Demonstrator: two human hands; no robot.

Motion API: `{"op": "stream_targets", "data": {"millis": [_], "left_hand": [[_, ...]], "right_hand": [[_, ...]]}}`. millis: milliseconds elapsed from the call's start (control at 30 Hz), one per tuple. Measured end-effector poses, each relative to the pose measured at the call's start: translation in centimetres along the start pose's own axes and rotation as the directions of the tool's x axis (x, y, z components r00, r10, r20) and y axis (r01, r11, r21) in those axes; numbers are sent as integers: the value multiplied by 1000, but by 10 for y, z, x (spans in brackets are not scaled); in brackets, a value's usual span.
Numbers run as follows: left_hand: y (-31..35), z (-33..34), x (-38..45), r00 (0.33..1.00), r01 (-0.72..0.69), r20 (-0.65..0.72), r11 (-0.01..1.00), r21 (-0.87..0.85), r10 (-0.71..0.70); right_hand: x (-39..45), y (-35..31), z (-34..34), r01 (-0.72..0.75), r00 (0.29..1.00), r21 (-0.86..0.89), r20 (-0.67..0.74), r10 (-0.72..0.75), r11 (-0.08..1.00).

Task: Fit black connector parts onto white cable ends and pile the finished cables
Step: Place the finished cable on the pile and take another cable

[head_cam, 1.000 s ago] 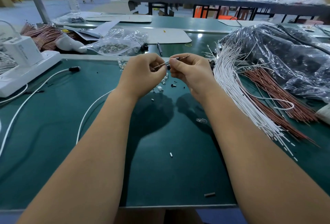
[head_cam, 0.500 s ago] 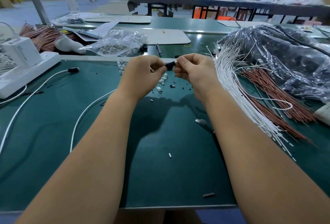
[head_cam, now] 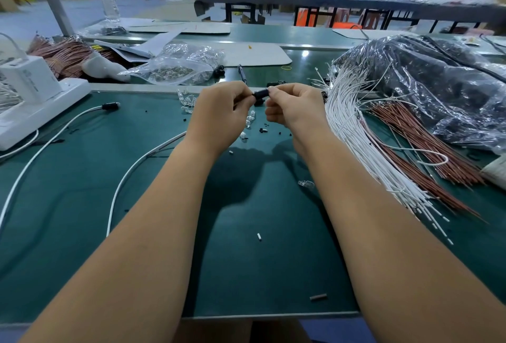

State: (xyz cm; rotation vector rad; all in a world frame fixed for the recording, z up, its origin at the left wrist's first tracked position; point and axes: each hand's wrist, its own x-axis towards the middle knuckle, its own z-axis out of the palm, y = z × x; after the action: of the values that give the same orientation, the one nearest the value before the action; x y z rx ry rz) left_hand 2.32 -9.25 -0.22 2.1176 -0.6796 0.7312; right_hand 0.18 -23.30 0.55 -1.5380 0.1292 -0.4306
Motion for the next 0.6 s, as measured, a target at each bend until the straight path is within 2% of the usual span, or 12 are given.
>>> {"op": "stream_targets", "data": {"millis": [200,467,600], "left_hand": [[1,0,-1,1000,-4,-20,999,33,4],[-2,0,-1,999,35,-24,999,20,-35],[-4,-2,3,994,69,92,997,-43,-65]], "right_hand": [[-1,0,-1,76,996,-59,-46,-79,995],[-5,-2,4,142,990,-138,43,-137,980],[-4,0,3,176,984,-219,46,-170,960]]}}
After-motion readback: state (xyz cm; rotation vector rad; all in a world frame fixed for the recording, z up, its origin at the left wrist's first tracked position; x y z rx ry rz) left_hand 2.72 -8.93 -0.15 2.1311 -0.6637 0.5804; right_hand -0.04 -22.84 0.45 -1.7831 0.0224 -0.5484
